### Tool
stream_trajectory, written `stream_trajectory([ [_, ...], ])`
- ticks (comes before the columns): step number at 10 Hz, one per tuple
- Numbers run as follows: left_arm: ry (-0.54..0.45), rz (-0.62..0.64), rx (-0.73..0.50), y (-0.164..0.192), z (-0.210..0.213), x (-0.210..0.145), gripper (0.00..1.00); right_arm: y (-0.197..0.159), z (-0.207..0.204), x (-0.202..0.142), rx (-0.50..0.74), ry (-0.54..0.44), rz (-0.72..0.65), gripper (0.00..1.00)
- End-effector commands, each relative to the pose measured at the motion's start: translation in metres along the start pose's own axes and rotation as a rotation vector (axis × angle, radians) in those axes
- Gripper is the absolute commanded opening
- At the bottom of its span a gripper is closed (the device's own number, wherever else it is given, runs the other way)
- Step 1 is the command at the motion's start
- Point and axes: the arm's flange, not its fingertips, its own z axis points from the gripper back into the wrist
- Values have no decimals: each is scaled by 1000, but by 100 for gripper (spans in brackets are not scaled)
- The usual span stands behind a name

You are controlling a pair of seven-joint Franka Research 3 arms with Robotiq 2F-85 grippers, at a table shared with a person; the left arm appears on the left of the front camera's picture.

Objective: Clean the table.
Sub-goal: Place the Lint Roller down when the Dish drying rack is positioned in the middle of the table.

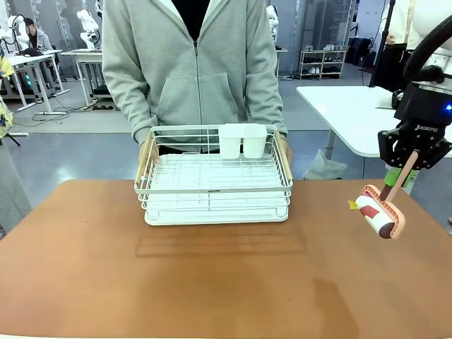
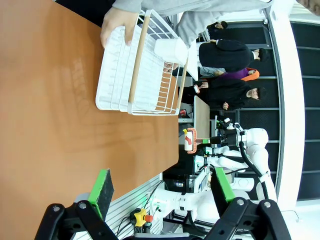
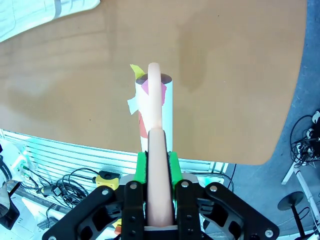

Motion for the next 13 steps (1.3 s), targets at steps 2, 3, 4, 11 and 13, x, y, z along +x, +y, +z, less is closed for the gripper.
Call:
stream_trajectory([
  [2,-6,-10,-11,-1,3,0,100,1,4,2,-1,10,3,21],
  [3,-6,-10,-11,-1,3,0,100,1,4,2,-1,10,3,21],
  [4,-6,-10,-11,-1,3,0,100,1,4,2,-1,10,3,21],
  [11,-6,-10,-11,-1,3,0,100,1,4,2,-1,10,3,21],
  [13,-6,-10,-11,-1,3,0,100,1,4,2,-1,10,3,21],
])
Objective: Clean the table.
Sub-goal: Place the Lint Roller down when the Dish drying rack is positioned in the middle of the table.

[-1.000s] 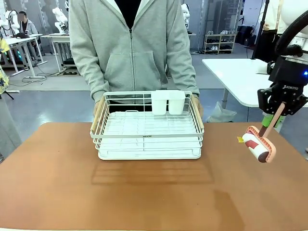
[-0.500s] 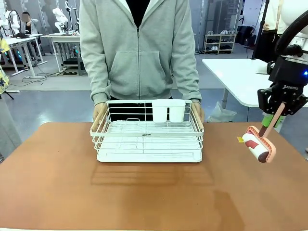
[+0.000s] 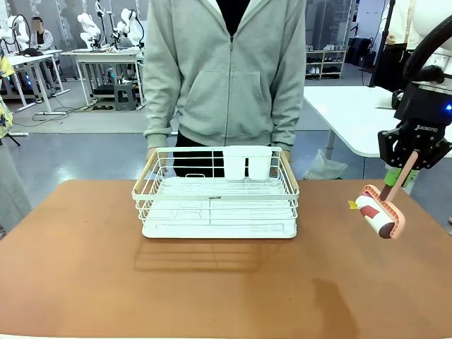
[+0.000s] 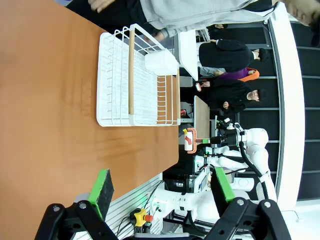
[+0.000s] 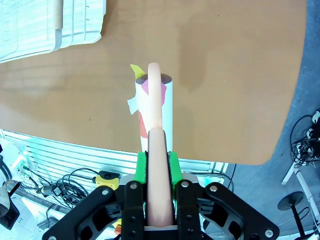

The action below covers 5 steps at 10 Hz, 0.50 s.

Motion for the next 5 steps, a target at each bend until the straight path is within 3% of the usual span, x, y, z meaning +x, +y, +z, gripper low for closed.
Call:
stream_trajectory([
  [1,-6,-10,-11,-1,3,0,100,1,4,2,-1,10,3,21],
  [5,-6,-10,-11,-1,3,0,100,1,4,2,-1,10,3,21],
])
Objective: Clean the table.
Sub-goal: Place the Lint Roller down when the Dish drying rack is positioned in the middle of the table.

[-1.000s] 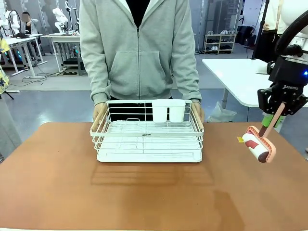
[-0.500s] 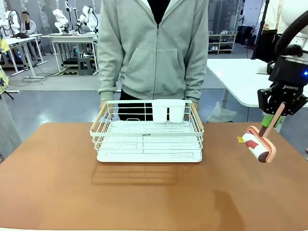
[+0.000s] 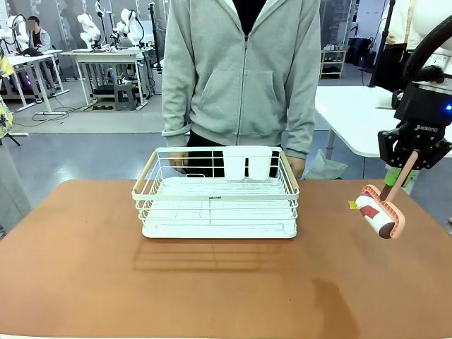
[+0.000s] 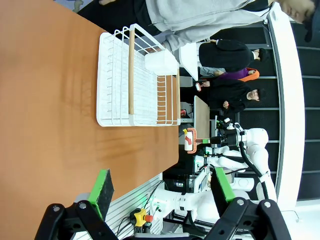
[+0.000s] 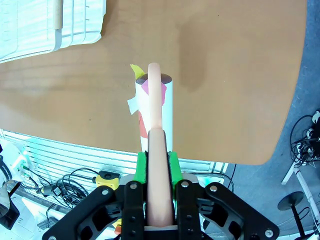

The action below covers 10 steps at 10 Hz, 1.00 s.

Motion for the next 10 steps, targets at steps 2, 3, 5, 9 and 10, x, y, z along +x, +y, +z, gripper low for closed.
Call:
stream_trajectory([
  [2,-6,-10,-11,-1,3,0,100,1,4,2,-1,10,3,21],
  [3,-6,-10,-11,-1,3,0,100,1,4,2,-1,10,3,21],
  [5,-6,-10,-11,-1,3,0,100,1,4,2,-1,10,3,21],
  [9,-6,-10,-11,-1,3,0,100,0,0,0,0,0,0,21],
  [10,-6,-10,-11,-1,3,0,100,-6,5,16,-58,-30,-103,21],
])
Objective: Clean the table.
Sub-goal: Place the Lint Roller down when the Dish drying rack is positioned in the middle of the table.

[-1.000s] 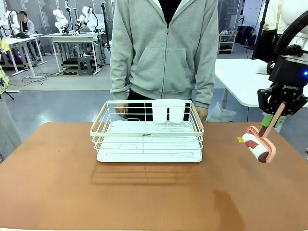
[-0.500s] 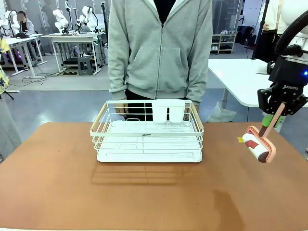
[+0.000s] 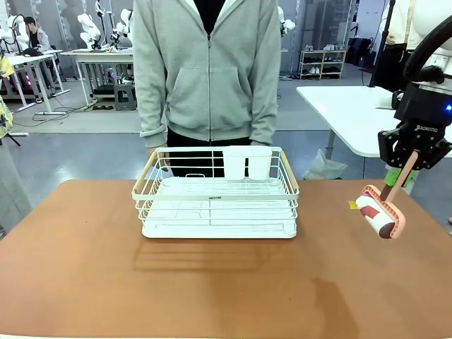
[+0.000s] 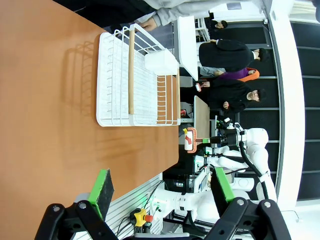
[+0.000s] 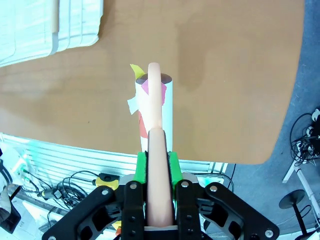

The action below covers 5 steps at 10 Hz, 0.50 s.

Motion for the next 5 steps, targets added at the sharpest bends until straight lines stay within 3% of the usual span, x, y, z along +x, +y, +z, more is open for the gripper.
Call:
stream_trajectory([
  [1,-6,-10,-11,-1,3,0,100,-8,1,26,-80,-72,-269,21],
  [3,-6,-10,-11,-1,3,0,100,-14,-6,42,-118,-139,-738,21],
  [4,-6,-10,-11,-1,3,0,100,-15,-12,47,-110,-140,-882,21],
  [5,-6,-10,-11,-1,3,0,100,-20,-16,58,-76,-204,-1106,21],
])
